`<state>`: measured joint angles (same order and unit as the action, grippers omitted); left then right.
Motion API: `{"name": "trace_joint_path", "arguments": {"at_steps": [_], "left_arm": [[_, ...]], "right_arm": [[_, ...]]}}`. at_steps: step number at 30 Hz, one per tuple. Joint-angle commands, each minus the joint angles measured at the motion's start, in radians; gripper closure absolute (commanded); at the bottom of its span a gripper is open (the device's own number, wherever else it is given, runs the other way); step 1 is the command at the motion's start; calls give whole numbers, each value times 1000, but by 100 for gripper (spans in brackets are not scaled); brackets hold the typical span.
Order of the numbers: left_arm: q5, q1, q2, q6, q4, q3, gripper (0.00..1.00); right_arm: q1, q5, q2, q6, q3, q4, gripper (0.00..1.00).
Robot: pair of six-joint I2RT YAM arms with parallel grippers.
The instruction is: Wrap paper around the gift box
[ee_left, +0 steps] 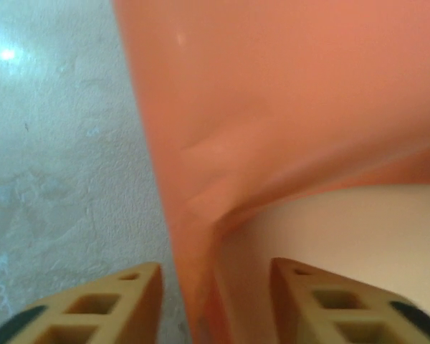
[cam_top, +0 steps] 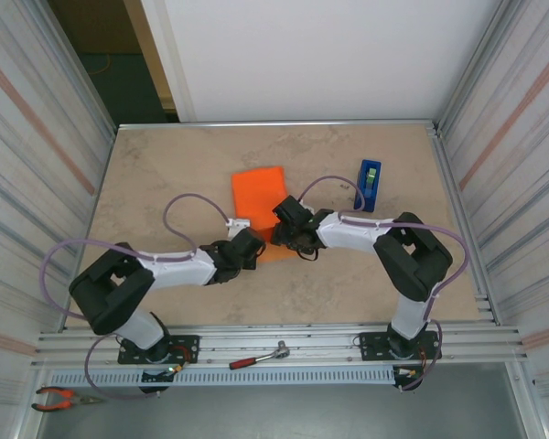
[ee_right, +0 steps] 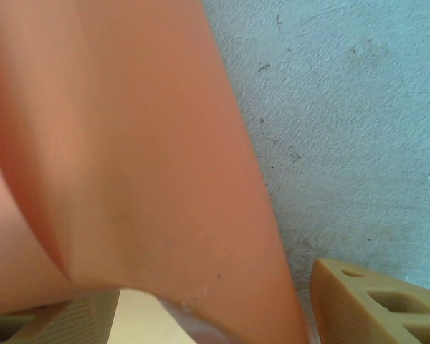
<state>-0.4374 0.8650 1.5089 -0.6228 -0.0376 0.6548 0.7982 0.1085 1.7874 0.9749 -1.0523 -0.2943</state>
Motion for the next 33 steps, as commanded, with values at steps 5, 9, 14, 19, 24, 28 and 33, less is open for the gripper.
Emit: {"name": "trace_joint_path", "arguments": {"at_steps": [5,9,14,19,24,28,33], "left_arm": [[203,-135,-249,60,-84,-2,38],[395,-307,-258,73,-67,33,30],[678,-504,-89,89,0,171,21],[851,-597,125,72,39,336,19],[917,-617,285,45,41,472,19],[919,-618,370,19,52,538,19],[933,-618,445,17,49,595,21]], "right_arm": [[12,-6,-142,-33,77,-35,28],[-2,-19,-196,-62,55,-72,26],[-92,-101,-187,-136,-74,-91,16],[-232,-255,-47,-188,-284,-92,9],[-341,-384,134,-178,-451,-67,8],[-376,-513,280,-174,-585,-48,10],[-360,-550,393,-175,-677,-47,8]]}}
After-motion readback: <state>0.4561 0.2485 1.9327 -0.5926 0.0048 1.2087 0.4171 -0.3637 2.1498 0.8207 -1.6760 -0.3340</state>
